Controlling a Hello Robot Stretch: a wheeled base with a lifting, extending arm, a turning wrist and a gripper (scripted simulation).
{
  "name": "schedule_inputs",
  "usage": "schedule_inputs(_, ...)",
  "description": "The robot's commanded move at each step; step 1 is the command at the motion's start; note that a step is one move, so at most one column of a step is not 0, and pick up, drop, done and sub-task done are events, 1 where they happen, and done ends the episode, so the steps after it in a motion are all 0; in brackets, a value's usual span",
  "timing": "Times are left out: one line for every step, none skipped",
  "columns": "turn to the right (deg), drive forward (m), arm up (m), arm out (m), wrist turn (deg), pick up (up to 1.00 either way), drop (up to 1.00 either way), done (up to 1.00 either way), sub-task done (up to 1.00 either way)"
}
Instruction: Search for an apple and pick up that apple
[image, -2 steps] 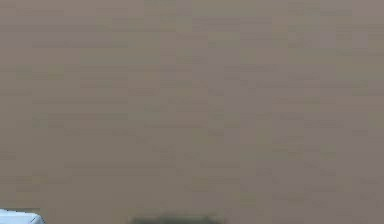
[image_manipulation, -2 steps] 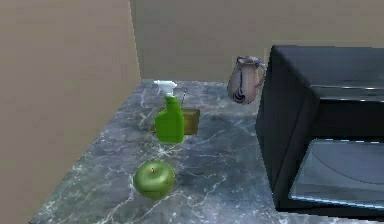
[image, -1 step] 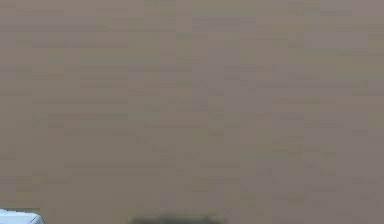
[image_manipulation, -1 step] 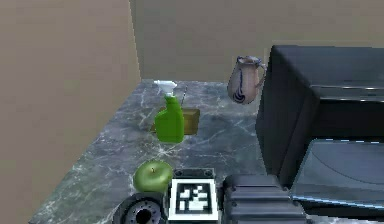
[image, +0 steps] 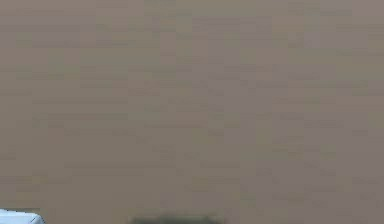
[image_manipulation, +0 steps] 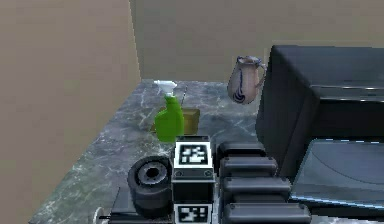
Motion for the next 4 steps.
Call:
schedule_inputs(0.0,0.0,0.0,0.0,45.0,0.0,0.0,0.0,0.0)
schedule_inputs(0.0,0.0,0.0,0.0,45.0,0.0,0.0,0.0,0.0)
schedule_inputs(0.0,0.0,0.0,0.0,45.0,0.0,0.0,0.0,0.0)
schedule_inputs(0.0,0.0,0.0,0.0,27.0,0.0,0.0,0.0,0.0)
